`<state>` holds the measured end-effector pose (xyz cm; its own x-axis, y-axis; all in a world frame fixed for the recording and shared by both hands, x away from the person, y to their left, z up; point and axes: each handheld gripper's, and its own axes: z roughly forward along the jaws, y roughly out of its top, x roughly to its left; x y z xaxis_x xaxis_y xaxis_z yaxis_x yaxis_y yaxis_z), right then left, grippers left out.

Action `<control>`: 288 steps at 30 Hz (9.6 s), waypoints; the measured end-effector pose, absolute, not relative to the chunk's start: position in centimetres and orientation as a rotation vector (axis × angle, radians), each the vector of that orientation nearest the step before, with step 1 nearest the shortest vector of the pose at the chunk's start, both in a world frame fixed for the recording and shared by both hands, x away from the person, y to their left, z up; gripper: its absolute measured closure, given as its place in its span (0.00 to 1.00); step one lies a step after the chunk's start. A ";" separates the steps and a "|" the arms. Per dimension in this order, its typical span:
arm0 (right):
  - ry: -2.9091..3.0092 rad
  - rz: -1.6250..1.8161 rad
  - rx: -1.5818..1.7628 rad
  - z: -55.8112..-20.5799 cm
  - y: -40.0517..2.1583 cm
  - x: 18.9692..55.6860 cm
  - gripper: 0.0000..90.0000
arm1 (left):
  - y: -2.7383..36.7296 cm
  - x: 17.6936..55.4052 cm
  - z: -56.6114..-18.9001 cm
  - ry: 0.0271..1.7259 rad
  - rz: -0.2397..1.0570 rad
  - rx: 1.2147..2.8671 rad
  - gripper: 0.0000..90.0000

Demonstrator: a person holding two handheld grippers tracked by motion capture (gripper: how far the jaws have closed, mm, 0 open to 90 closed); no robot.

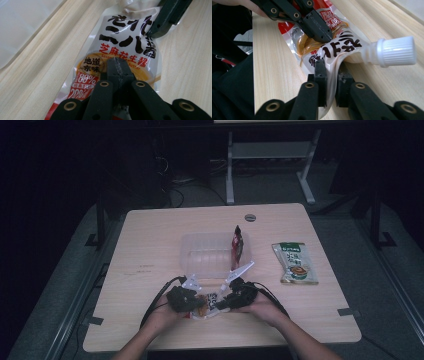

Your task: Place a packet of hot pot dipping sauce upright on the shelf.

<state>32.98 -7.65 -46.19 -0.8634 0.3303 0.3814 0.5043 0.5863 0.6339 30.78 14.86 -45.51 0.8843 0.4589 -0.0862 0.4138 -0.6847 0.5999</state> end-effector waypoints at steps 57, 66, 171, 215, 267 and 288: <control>-2.530 -1.532 -0.422 -39.1 -9.6 31.4 1.00 | 13.6 29.1 -43.5 0.529 -0.030 2.268 1.00; -2.523 -1.547 -0.427 -38.9 -10.2 31.3 1.00 | 14.5 29.4 -43.2 0.550 -0.006 2.256 0.91; -2.958 -1.273 -0.589 -33.1 -13.0 43.7 0.99 | 21.2 28.0 -44.2 0.722 -0.027 2.308 0.20; -2.894 -1.300 -0.599 -34.3 -9.6 43.6 0.77 | 21.1 27.9 -44.3 0.712 -0.037 2.313 0.20; -2.886 -1.333 -0.862 -41.7 -15.8 30.4 0.20 | 20.3 27.8 -44.9 0.672 0.004 2.339 0.20; -2.918 -1.248 -1.201 -42.4 -22.2 32.5 0.42 | 20.4 27.9 -44.9 0.670 0.025 2.348 0.21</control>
